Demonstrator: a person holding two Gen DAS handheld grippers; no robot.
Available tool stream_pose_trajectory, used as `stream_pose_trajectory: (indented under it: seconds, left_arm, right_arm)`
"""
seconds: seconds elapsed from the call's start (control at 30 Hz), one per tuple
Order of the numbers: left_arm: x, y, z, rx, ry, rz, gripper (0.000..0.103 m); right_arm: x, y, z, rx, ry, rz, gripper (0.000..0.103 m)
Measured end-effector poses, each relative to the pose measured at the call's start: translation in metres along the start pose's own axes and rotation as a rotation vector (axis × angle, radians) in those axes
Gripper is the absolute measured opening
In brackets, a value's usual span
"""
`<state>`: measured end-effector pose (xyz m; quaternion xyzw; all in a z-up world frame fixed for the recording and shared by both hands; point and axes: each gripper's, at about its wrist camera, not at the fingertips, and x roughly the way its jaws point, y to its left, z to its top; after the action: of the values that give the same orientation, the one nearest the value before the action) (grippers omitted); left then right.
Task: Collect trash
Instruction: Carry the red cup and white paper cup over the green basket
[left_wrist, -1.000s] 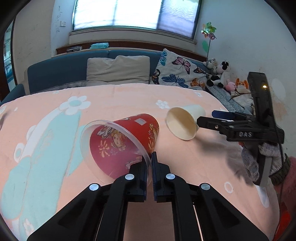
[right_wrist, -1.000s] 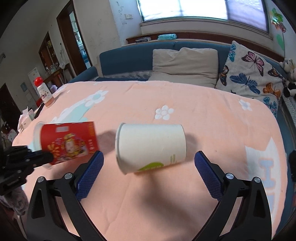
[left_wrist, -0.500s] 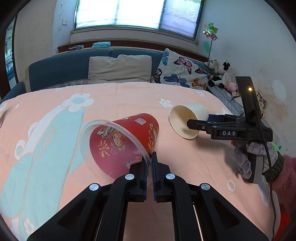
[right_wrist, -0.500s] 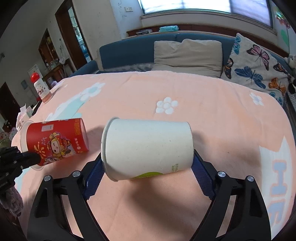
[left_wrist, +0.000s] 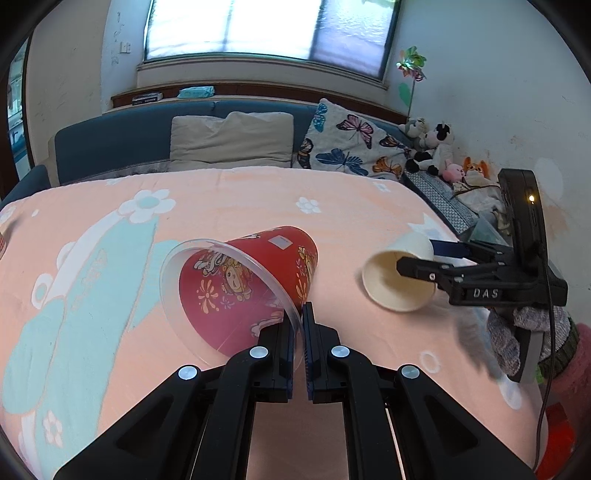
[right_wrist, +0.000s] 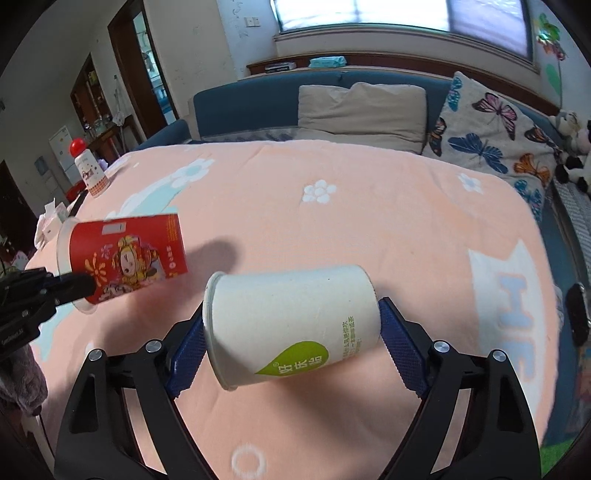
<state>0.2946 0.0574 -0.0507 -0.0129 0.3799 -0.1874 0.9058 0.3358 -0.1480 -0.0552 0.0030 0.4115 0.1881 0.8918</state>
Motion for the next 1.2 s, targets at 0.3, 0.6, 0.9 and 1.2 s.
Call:
stream_pose_trajectory:
  seconds: [0.3, 0.6, 0.9, 1.2]
  left_arm:
    - [-0.026, -0.038, -0.012, 0.021, -0.018, -0.056, 0.005]
    - [-0.045, -0.086, -0.02, 0.065, -0.04, -0.121, 0.005]
    - [-0.049, -0.152, -0.024, 0.13, -0.046, -0.2, 0.005]
    - [-0.041, -0.203, -0.02, 0.175, -0.035, -0.261, 0.005]
  right_arm:
    - [-0.056, 0.005, -0.041, 0.023, -0.01, -0.017, 0.085]
    - [-0.119, -0.009, -0.083, 0.075, -0.05, -0.064, 0.085]
    - [-0.175, -0.053, -0.122, 0.156, -0.092, -0.15, 0.08]
    - [-0.201, -0.088, -0.159, 0.232, -0.094, -0.178, 0.075]
